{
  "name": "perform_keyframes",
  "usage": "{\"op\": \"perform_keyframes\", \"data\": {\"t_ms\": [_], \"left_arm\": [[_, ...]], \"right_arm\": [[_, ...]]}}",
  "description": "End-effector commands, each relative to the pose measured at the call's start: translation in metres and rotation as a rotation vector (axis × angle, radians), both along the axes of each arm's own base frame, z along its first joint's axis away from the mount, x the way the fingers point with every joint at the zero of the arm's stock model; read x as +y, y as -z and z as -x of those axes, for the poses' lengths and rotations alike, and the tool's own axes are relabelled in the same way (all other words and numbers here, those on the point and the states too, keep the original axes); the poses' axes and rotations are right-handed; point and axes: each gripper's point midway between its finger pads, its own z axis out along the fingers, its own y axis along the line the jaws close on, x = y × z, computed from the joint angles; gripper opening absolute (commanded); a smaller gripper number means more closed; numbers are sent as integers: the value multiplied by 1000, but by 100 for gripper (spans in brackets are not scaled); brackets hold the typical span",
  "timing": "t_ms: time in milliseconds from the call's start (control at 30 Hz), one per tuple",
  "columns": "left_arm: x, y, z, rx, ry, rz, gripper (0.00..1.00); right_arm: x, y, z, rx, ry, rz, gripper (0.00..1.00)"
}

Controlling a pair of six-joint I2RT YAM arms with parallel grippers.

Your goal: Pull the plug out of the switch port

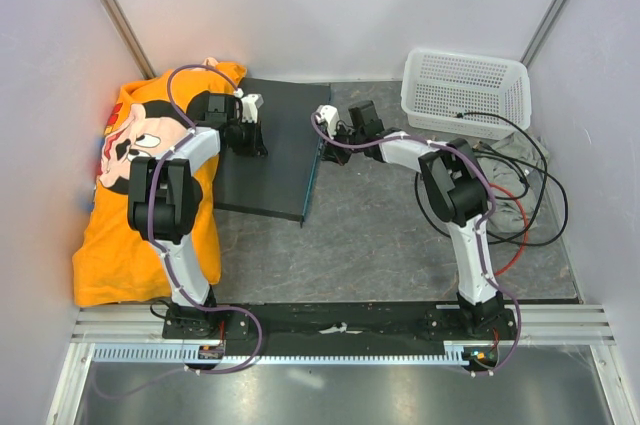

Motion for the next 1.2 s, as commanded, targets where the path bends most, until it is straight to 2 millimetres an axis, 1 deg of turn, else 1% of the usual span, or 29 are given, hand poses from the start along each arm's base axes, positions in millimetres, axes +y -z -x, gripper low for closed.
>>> {"op": "perform_keyframes", "data": {"t_ms": [0, 67, 233, 333, 367, 400, 433, 467, 500, 533, 567, 633, 667, 700, 733, 767, 800, 867, 933, 967, 1000, 1033, 1067, 1133, 1167], "left_arm": [[0, -15, -9, -74, 23, -16, 14], [1, -14, -8, -71, 22, -18, 14], [1, -13, -8, -70, 23, -20, 15], [1, -15, -10, -75, 18, -22, 14], [3, -15, -12, -79, 12, -30, 14], [4, -15, -13, -82, 6, -35, 14], [6, -18, -16, -91, 0, -41, 14], [9, -18, -18, -95, -12, -56, 15], [11, -19, -20, -97, -20, -65, 15], [13, -23, -23, -107, -25, -69, 16], [16, -25, -25, -112, -34, -69, 16], [23, -28, -29, -109, -53, -78, 18], [28, -27, -30, -104, -65, -88, 18], [31, -27, -30, -96, -69, -96, 19], [37, -27, -30, -87, -76, -103, 19], [40, -27, -30, -90, -67, -114, 19], [45, -26, -30, -86, -68, -121, 19], [50, -24, -26, -74, -55, -137, 18], [54, -24, -26, -67, -56, -142, 18], [54, -23, -25, -64, -51, -142, 18], [54, -23, -24, -67, -46, -144, 18], [54, -23, -24, -66, -38, -144, 18], [54, -22, -25, -67, -36, -145, 18], [54, -21, -25, -64, -34, -151, 18], [54, -21, -25, -64, -30, -153, 18]], "right_arm": [[-52, -11, -11, 1, 124, 72, 0], [-53, -17, -10, -3, 127, 69, 1], [-58, -20, -5, -6, 131, 86, 0], [-54, -25, 1, 21, 109, 50, 1], [-50, -29, 0, 41, 110, 20, 4], [-47, -33, -2, 117, 159, -41, 13], [-43, -35, -3, 169, 181, -83, 26], [-41, -32, -7, 229, 211, -124, 42], [-37, -38, -6, 364, 275, -224, 46], [-33, -40, -9, 396, 287, -279, 49], [-30, -36, -9, 425, 295, -333, 51], [-26, -33, -4, 503, 331, -389, 52], [-28, -20, 0, 541, 351, -394, 52], [-26, -19, -1, 543, 351, -411, 52], [-25, -15, 0, 583, 368, -421, 51], [-24, -4, 1, 609, 375, -427, 50], [-22, -2, 1, 633, 383, -442, 50], [-20, 7, 1, 695, 414, -472, 47], [-20, 17, 0, 728, 448, -489, 47], [-17, 12, -3, 759, 464, -542, 47], [-15, 13, -4, 779, 472, -569, 47], [-13, 20, -4, 822, 489, -598, 48], [-10, 10, -10, 836, 493, -669, 48], [-6, 15, -10, 857, 497, -693, 48], [-3, 16, -7, 868, 482, -689, 48]]}}
